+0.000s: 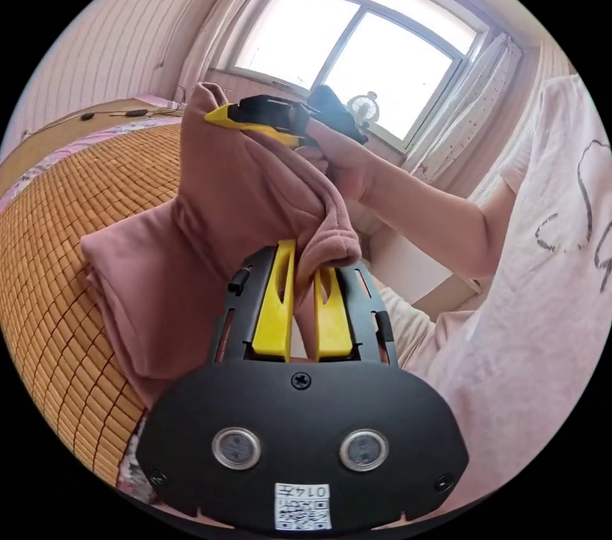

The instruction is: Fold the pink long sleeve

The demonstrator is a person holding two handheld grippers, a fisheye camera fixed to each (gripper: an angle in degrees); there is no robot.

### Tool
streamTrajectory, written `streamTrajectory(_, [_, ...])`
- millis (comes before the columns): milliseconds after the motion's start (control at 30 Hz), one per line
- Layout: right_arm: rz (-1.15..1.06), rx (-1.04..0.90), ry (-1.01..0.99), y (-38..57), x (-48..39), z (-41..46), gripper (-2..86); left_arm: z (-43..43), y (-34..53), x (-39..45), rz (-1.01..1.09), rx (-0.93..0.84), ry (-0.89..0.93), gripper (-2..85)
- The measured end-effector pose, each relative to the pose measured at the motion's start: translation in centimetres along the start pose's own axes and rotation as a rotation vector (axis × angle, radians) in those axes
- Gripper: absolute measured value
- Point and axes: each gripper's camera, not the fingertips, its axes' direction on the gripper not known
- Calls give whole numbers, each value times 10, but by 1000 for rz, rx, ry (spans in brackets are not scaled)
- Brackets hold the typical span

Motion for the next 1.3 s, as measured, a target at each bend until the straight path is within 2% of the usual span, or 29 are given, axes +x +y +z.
streamTrajectory(133, [26, -136, 84, -13, 2, 109, 103, -43, 48, -54, -244, -96, -305, 59])
streamTrajectory(167, [69, -195, 97, -16, 7, 133, 90, -52, 60, -68, -304, -138, -337, 63])
streamTrajectory(233, [86, -193, 37, -17, 3, 145, 70, -69, 73, -80, -353, -148, -351, 65])
streamTrajectory(333, [-44, -129, 60, -18, -26, 131, 35, -89, 79, -90, -386, -143, -368, 63])
streamTrajectory(433, [-189, -142, 260, -24, -55, 127, 8, -99, 74, -95, -397, -109, -396, 60])
streamTrajectory(567, [-381, -305, 478, -39, -86, 178, -1, -89, 50, -96, -312, -3, -418, 52])
streamTrajectory(667, [-447, -415, 781, -45, -80, 233, -3, -46, 39, -117, -333, -101, -326, 62])
streamTrajectory(700, [-393, -444, 806, -48, -66, 246, -3, -38, 38, -122, -356, -130, -309, 63])
streamTrajectory(767, [-278, -468, 730, -52, -43, 257, -4, -13, 35, -135, -331, -216, -360, 58])
streamTrajectory(867, [-195, -388, 634, -57, -30, 253, -5, -4, 31, -147, -264, -248, -359, 52])
streamTrajectory(1033, [-229, -422, 617, -72, -55, 246, -4, -9, 21, -162, -286, -287, -299, 47])
streamTrajectory(1100, [-307, -348, 559, -77, -82, 234, -4, -15, 17, -163, -305, -276, -287, 41])
streamTrajectory(1167, [-329, -358, 529, -82, -90, 237, -3, -26, 17, -163, -328, -219, -276, 25])
streamTrajectory(1233, [-335, -399, 523, -87, -87, 249, -4, -34, 19, -166, -354, -174, -279, 9])
streamTrajectory(1300, [-302, -518, 593, -89, -61, 276, -4, -38, 22, -169, -378, -153, -290, -1])
